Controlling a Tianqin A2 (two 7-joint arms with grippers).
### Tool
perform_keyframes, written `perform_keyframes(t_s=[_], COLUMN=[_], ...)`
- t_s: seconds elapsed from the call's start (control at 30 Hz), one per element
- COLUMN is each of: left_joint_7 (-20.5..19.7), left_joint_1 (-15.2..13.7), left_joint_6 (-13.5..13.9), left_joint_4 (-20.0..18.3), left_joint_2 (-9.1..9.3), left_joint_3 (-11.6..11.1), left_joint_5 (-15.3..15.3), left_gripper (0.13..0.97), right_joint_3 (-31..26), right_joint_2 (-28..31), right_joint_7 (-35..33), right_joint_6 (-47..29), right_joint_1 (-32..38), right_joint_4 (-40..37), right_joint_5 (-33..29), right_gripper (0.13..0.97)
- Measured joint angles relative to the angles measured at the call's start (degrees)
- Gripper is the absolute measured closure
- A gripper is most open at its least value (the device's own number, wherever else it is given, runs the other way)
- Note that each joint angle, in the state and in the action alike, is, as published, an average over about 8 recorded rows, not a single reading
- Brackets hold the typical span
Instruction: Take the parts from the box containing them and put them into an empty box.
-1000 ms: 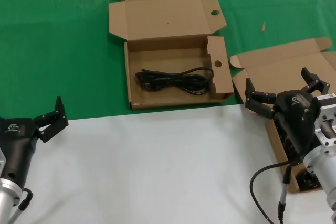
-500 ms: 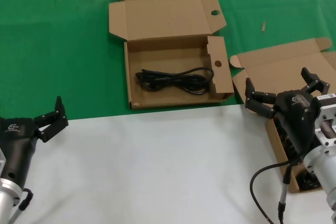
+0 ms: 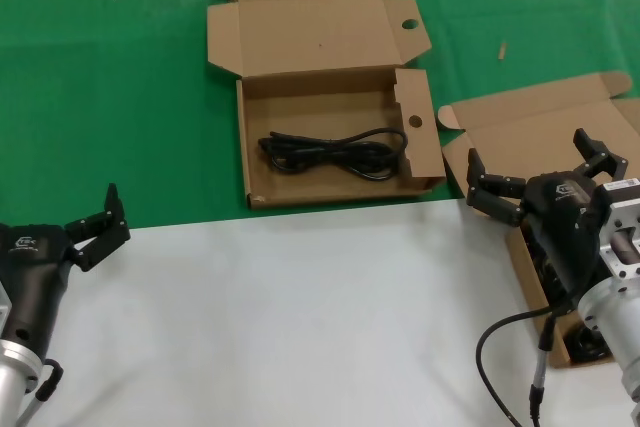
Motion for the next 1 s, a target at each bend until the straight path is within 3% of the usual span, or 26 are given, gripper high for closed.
perform_keyframes(t_s=[1.0], left_joint_7=[0.0], left_joint_1=[0.0], left_joint_6=[0.0], left_joint_4=[0.0], left_joint_2=[0.0], left_joint_3=[0.0], left_joint_5=[0.0], left_gripper=[0.132], right_joint_3=[0.0], right_joint_2=[0.0], right_joint_7=[0.0], right_joint_6=[0.0], right_joint_1=[0.0], right_joint_4=[0.0], right_joint_5=[0.0], right_gripper=[0.129])
